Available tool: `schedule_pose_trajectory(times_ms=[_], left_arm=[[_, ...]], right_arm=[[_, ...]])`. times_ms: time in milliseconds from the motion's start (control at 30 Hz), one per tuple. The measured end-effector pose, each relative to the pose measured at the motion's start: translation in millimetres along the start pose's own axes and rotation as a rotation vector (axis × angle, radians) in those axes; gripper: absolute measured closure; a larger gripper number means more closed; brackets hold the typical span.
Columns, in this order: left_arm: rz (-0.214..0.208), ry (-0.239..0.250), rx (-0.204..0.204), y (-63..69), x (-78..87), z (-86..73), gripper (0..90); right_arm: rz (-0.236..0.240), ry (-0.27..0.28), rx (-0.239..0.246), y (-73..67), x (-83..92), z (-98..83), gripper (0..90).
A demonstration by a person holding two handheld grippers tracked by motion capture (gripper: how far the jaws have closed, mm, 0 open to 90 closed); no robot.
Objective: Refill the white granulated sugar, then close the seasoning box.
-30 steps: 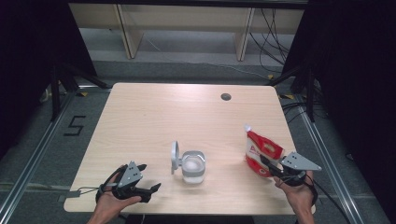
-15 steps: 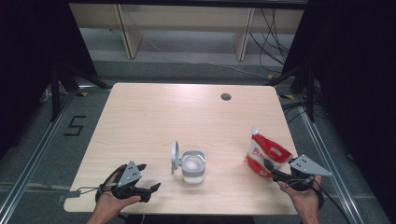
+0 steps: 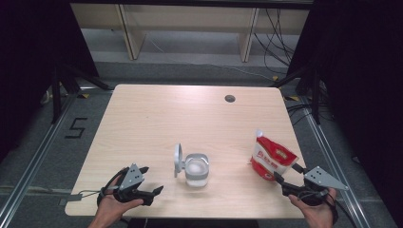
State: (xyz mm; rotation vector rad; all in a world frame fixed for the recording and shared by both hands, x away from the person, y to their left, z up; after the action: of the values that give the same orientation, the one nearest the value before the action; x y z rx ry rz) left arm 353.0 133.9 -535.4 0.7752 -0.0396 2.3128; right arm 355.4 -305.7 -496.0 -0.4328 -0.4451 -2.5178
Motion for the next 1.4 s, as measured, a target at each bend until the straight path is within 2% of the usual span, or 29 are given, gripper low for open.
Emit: schedule_pose_trajectory(times_ms=[67, 100, 133, 167, 200, 233, 300, 333, 367, 433, 500, 533, 567, 600, 633, 667, 700, 733, 767, 800, 867, 933, 967, 1100, 1133, 1267, 1333, 1367, 1400], left_arm=[[0.002, 0.000, -0.002, -0.2, 0.1, 0.0, 15.8], [0.010, -0.003, -0.007, -1.1, 0.6, -0.2, 15.8], [0.009, 0.004, -0.011, -0.7, 0.7, 0.7, 15.8], [0.010, 0.004, -0.011, -0.7, 0.8, 1.0, 15.8], [0.008, 0.003, -0.010, -0.6, 0.8, 1.1, 15.8], [0.009, 0.003, -0.008, -0.6, 0.8, 1.0, 15.8], [0.007, -0.003, -0.027, -1.8, 0.9, 1.6, 15.8], [0.009, -0.004, -0.013, -1.3, 0.8, 1.1, 15.8], [0.009, -0.002, -0.014, -1.3, 1.0, 1.3, 15.8], [0.000, 0.001, 0.009, 0.5, 0.8, 1.1, 15.8], [0.002, 0.010, -0.002, 0.7, 1.0, 2.4, 15.8], [0.007, 0.001, -0.027, -1.1, 2.0, 2.6, 15.8], [0.004, 0.000, -0.023, -0.8, 2.0, 2.4, 15.8], [0.006, 0.001, -0.023, -0.9, 1.9, 2.4, 15.8], [0.005, 0.001, -0.023, -0.8, 1.8, 2.4, 15.8], [0.005, 0.001, -0.023, -0.6, 1.8, 2.5, 15.8], [0.004, -0.001, -0.023, -0.4, 1.9, 2.4, 15.8], [-0.003, 0.007, -0.017, 0.6, 1.2, 2.7, 15.8], [-0.005, -0.001, -0.019, 0.6, 1.6, 2.4, 15.8], [-0.003, 0.006, -0.017, 0.7, 1.2, 2.6, 15.8], [0.000, 0.004, -0.021, 0.2, 1.1, 2.3, 15.8], [-0.004, 0.004, -0.017, 0.8, 1.4, 2.4, 15.8], [-0.003, 0.006, -0.016, 0.8, 1.4, 2.5, 15.8], [-0.002, -0.006, -0.031, -0.2, 2.6, 2.7, 15.8], [-0.003, -0.005, -0.029, -0.1, 2.5, 2.8, 15.8], [-0.006, -0.003, -0.025, 0.2, 2.8, 3.1, 15.8], [-0.008, 0.006, 0.014, 2.0, 2.7, 3.5, 15.8], [-0.006, 0.011, 0.002, 1.1, 3.0, 4.4, 15.8], [-0.013, 0.009, 0.022, 2.1, 3.0, 3.9, 15.8]], right_arm=[[0.004, -0.014, 0.000, -2.7, 1.0, -2.0, 23.9], [0.000, -0.017, 0.024, -1.5, 1.0, -3.1, 22.9], [0.011, -0.041, -0.035, -6.7, 3.0, -4.5, 21.5], [0.015, -0.042, -0.030, -6.7, 3.3, -5.1, 21.3], [0.008, -0.024, 0.011, -3.9, 3.3, -4.9, 21.6], [0.016, -0.041, -0.014, -6.8, 5.3, -6.6, 21.1], [0.009, -0.045, 0.012, -5.3, 6.0, -8.2, 19.8], [0.017, -0.044, 0.014, -6.3, 6.5, -8.7, 19.8], [0.020, -0.062, -0.034, -10.4, 8.6, -10.4, 19.8], [0.026, -0.056, -0.005, -9.5, 8.3, -11.6, 19.4], [0.037, -0.072, 0.007, -11.3, 8.6, -14.6, 19.4], [0.030, -0.093, -0.004, -13.6, 10.0, -16.5, 19.5], [0.036, -0.097, 0.019, -13.5, 10.2, -17.4, 19.6], [0.035, -0.094, 0.012, -14.5, 10.0, -17.8, 19.7], [0.030, -0.121, 0.001, -16.5, 12.3, -20.3, 19.8], [0.025, -0.108, 0.045, -13.2, 11.1, -20.8, 19.8], [0.031, -0.125, 0.008, -16.9, 12.8, -22.4, 20.0], [0.034, -0.125, -0.001, -18.1, 13.2, -22.3, 20.0], [0.031, -0.119, 0.032, -16.0, 12.5, -22.9, 20.0], [0.035, -0.134, 0.010, -18.7, 13.9, -24.2, 20.0], [0.043, -0.132, 0.008, -19.9, 14.0, -25.3, 20.3], [0.034, -0.121, 0.059, -15.8, 13.8, -26.0, 20.3], [0.047, -0.135, 0.009, -20.6, 14.8, -26.9, 20.3], [0.036, -0.112, 0.047, -15.9, 14.0, -26.4, 20.4], [0.041, -0.120, 0.031, -17.3, 14.6, -27.1, 20.4], [0.049, -0.132, 0.047, -16.4, 14.7, -28.7, 20.6], [0.045, -0.127, 0.059, -15.8, 14.0, -28.7, 20.7], [0.036, -0.124, 0.050, -15.5, 13.4, -28.2, 20.7], [0.043, -0.139, 0.014, -18.4, 14.1, -29.3, 20.7]])
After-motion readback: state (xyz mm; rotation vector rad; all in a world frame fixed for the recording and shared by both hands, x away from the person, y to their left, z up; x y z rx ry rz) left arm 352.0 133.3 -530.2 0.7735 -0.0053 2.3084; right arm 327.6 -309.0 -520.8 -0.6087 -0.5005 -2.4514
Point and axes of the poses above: each handheld gripper's, and its own axes: x roughly backward along the jaws, z roughly out of its top, y roughly to its right, the point moved 8 cm from there along -x, roughly forward along the jaws, and after that the axes turned 14 degrees about x, right-handed, at the moved point
